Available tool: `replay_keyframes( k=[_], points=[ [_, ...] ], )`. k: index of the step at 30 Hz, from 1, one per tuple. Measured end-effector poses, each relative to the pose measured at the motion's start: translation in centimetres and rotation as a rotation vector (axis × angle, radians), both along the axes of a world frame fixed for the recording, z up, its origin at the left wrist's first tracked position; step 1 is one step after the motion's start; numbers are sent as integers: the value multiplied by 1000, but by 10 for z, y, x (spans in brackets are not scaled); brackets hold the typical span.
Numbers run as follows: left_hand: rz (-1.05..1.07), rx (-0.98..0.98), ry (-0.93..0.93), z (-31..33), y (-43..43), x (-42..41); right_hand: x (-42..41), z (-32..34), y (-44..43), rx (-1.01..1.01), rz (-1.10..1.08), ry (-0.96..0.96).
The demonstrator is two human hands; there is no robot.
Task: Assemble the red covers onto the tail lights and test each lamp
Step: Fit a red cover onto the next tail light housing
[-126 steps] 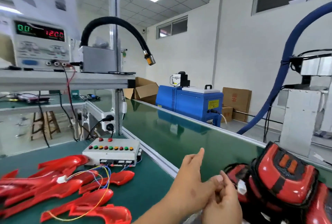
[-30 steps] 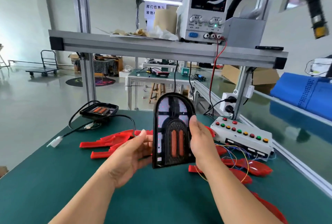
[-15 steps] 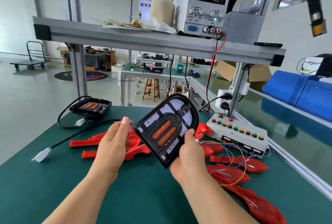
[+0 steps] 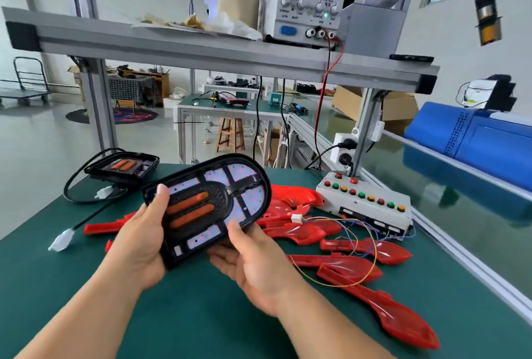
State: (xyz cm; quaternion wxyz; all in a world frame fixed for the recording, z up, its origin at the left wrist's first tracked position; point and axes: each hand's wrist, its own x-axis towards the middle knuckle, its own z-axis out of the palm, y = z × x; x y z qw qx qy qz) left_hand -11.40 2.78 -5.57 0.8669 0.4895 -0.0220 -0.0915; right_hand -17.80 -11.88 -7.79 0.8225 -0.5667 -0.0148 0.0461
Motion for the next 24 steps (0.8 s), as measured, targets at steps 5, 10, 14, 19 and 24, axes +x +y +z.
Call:
replay_keyframes(
  k=[5, 10, 14, 19, 24],
  points=[
    [-12, 70, 10, 0, 13, 6, -2, 32, -85, -1198, -274, -219],
    [-51, 181, -5, -4, 8, 3, 3, 28, -137, -1624, -341, 73],
    [-60, 213, 24, -5, 8, 3, 7, 18, -138, -1696, -258, 139],
    [-32, 209, 15, -2, 10, 3, -2, 28, -142, -1368, -303, -87],
    [58, 218, -22, -2, 13, 6, -6, 37, -143, -1003, -487, -195]
  ],
)
